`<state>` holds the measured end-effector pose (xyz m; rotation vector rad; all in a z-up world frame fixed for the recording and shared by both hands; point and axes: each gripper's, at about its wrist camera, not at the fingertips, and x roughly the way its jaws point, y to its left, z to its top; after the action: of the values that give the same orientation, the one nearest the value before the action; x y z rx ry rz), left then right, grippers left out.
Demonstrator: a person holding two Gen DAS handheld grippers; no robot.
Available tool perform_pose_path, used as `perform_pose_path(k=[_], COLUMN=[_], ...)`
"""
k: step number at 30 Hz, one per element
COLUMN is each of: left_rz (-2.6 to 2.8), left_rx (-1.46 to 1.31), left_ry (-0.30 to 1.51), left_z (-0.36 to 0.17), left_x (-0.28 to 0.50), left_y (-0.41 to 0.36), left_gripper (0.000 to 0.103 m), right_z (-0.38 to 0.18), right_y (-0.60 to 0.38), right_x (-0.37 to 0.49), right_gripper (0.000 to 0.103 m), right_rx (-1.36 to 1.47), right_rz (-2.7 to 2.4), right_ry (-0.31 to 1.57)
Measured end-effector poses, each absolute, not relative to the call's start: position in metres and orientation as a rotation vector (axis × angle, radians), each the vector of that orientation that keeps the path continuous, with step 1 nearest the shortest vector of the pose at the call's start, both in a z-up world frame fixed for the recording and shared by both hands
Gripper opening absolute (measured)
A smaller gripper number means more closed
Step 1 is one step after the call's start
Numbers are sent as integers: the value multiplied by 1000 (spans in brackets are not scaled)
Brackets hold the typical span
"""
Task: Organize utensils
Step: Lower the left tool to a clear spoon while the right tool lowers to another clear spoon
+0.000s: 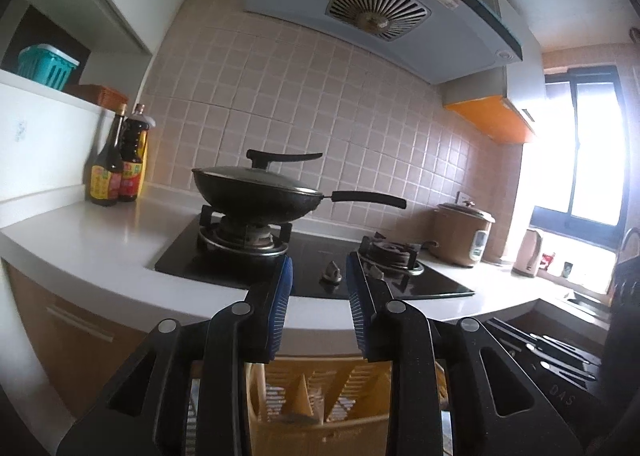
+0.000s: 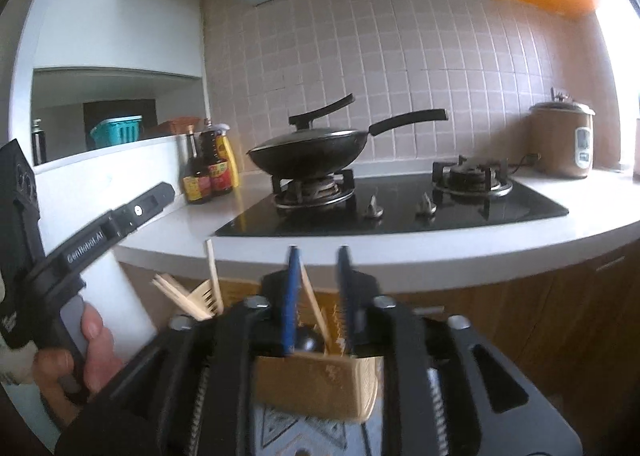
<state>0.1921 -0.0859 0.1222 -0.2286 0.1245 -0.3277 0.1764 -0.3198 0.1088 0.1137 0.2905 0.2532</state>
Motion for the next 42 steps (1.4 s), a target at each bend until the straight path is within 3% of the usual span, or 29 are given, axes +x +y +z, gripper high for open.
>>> perform_pose_path(k=[8, 15, 21, 29, 42], left_rz=[-408, -463, -499, -566, -633], left_rx=[-249, -170, -125, -44, 82], left_ry=[214, 400, 685, 1038, 1277], left_z=[151, 149, 103, 21, -51], left_x=[152, 120, 115, 113, 88], left_y=[-55, -37, -24, -22, -59], left_gripper=[27, 27, 31, 31, 31], right_z=[137, 132, 88, 25, -32], right_y=[-321, -304, -283, -268, -265], right_x=[128, 106, 105, 107, 118], right_gripper=[26, 28, 44, 44, 43], right_rx=[149, 118, 67, 10, -4], right_rz=[277, 265, 273, 251, 273], right_ry=[389, 614, 865, 1092, 1271])
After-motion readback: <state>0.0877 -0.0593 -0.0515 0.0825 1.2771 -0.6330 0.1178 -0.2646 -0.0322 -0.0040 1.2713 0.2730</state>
